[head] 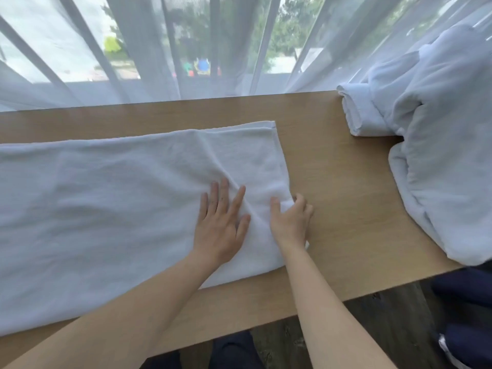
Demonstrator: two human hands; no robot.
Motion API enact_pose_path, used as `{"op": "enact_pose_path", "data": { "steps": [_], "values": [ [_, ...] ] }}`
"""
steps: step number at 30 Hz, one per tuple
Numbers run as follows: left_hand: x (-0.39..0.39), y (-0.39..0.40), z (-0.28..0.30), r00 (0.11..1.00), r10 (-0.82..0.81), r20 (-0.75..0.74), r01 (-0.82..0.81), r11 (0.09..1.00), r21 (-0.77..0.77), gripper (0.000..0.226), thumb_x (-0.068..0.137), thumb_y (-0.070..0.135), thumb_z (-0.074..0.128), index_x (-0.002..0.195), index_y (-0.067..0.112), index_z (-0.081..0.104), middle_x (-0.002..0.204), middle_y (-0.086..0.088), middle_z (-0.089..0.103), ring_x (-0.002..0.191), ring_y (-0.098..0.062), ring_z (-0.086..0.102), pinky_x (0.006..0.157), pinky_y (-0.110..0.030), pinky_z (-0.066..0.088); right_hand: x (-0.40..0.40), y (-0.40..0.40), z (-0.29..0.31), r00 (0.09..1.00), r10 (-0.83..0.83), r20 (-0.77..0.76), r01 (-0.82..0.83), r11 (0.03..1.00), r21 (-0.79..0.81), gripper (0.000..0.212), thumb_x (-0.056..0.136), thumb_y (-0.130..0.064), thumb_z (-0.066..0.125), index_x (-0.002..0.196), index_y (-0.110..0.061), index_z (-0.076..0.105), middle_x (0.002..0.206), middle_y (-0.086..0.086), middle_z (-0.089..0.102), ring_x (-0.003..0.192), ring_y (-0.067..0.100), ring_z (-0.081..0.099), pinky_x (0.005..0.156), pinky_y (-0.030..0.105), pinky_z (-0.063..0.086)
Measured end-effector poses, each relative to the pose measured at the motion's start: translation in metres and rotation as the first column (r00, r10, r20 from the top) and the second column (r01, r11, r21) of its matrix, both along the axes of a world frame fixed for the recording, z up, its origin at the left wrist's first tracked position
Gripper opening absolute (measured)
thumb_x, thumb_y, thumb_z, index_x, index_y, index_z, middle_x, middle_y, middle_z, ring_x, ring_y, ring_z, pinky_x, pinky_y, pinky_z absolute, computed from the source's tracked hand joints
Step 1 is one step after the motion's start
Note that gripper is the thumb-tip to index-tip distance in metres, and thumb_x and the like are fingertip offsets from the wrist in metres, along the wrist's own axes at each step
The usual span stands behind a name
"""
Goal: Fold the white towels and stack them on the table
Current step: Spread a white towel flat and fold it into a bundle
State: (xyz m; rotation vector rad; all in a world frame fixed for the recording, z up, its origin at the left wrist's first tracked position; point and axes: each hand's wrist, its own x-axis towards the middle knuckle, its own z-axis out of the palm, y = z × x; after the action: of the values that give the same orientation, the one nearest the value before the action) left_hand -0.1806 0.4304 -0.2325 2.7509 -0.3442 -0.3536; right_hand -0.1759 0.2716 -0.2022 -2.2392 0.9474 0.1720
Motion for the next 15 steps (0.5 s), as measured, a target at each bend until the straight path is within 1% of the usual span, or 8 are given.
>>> {"op": "enact_pose_path", "data": {
  "steps": [2, 4, 6, 7, 9, 11, 12, 15],
  "values": [
    [0.000, -0.009, -0.002, 1.000, 0.012, 0.019, -0.013, 1.000, 0.008, 0.068, 0.099, 0.056, 0.015, 0.160, 0.034, -0.005, 0.168, -0.007, -0.013, 0.153, -0.026, -0.019, 0.124, -0.041, -0.011, 0.009, -0.009, 0.000, 1.000, 0.020, -0.005, -0.019, 0.992, 0.123, 0.052, 0.091, -0.056, 0.059, 0.123, -0.016, 0.052, 0.120, 0.007, 0.058, 0.107, 0.030, 0.058, 0.087, 0.038, 0.046],
    [-0.002, -0.011, -0.003, 0.999, 0.015, 0.047, -0.016, 1.000, 0.007, 0.068, 0.100, 0.056, 0.017, 0.161, 0.032, -0.001, 0.168, -0.009, -0.010, 0.154, -0.025, -0.016, 0.125, -0.040, -0.008, 0.012, -0.019, 0.001, 0.992, 0.122, 0.028, -0.125, 0.974, 0.190, 0.037, 0.093, -0.056, 0.055, 0.100, -0.020, 0.056, 0.099, 0.002, 0.066, 0.095, 0.029, 0.061, 0.082, 0.042, 0.049],
    [-0.002, -0.006, -0.004, 0.996, 0.011, 0.090, -0.013, 1.000, 0.022, 0.069, 0.101, 0.056, 0.021, 0.162, 0.029, 0.005, 0.169, -0.008, -0.003, 0.156, -0.025, -0.008, 0.126, -0.042, -0.002, 0.008, -0.027, 0.003, 0.981, 0.178, 0.070, -0.185, 0.977, 0.102, 0.035, 0.098, -0.056, 0.047, 0.091, -0.023, 0.054, 0.089, -0.001, 0.066, 0.087, 0.028, 0.061, 0.074, 0.040, 0.047],
    [-0.001, -0.002, -0.005, 0.994, 0.019, 0.110, -0.024, 0.999, 0.041, 0.069, 0.101, 0.055, 0.023, 0.162, 0.028, 0.008, 0.169, -0.007, 0.000, 0.156, -0.026, -0.003, 0.126, -0.044, 0.002, 0.004, -0.032, 0.003, 0.982, 0.170, 0.076, -0.172, 0.985, 0.014, 0.035, 0.099, -0.055, 0.044, 0.093, -0.022, 0.056, 0.092, 0.002, 0.067, 0.089, 0.030, 0.061, 0.072, 0.039, 0.044],
    [0.002, 0.006, -0.006, 0.990, 0.078, 0.115, -0.088, 0.993, 0.083, 0.069, 0.100, 0.054, 0.024, 0.162, 0.025, 0.011, 0.169, -0.005, 0.005, 0.156, -0.028, 0.003, 0.125, -0.047, 0.007, -0.003, -0.039, -0.002, 0.995, 0.090, 0.052, -0.086, 0.993, -0.081, 0.037, 0.103, -0.049, 0.041, 0.111, -0.018, 0.061, 0.108, 0.007, 0.064, 0.100, 0.033, 0.059, 0.074, 0.037, 0.040],
    [0.004, 0.011, -0.006, 0.988, 0.122, 0.097, -0.134, 0.984, 0.118, 0.071, 0.099, 0.054, 0.023, 0.162, 0.022, 0.011, 0.169, -0.006, 0.005, 0.156, -0.029, 0.004, 0.125, -0.049, 0.009, -0.001, -0.043, -0.005, 0.997, 0.074, -0.021, -0.076, 0.990, -0.116, 0.041, 0.103, -0.040, 0.041, 0.134, -0.016, 0.054, 0.120, 0.010, 0.055, 0.109, 0.034, 0.054, 0.084, 0.039, 0.042],
    [0.004, 0.011, -0.006, 0.988, 0.124, 0.094, -0.135, 0.982, 0.130, 0.072, 0.099, 0.054, 0.024, 0.161, 0.021, 0.011, 0.169, -0.007, 0.005, 0.156, -0.029, 0.004, 0.125, -0.050, 0.009, 0.005, -0.044, -0.004, 0.996, 0.094, -0.011, -0.095, 0.987, -0.130, 0.044, 0.103, -0.037, 0.044, 0.140, -0.015, 0.050, 0.123, 0.011, 0.052, 0.111, 0.035, 0.051, 0.089, 0.041, 0.042],
    [0.004, 0.009, -0.008, 0.987, 0.116, 0.109, -0.132, 0.979, 0.156, 0.073, 0.098, 0.053, 0.028, 0.161, 0.020, 0.013, 0.169, -0.007, 0.006, 0.156, -0.029, 0.003, 0.125, -0.050, 0.009, 0.042, -0.047, 0.001, 0.980, 0.160, 0.116, -0.144, 0.981, -0.132, 0.044, 0.098, -0.036, 0.054, 0.136, -0.013, 0.055, 0.122, 0.012, 0.053, 0.114, 0.033, 0.050, 0.097, 0.041, 0.037]
  ]
}}
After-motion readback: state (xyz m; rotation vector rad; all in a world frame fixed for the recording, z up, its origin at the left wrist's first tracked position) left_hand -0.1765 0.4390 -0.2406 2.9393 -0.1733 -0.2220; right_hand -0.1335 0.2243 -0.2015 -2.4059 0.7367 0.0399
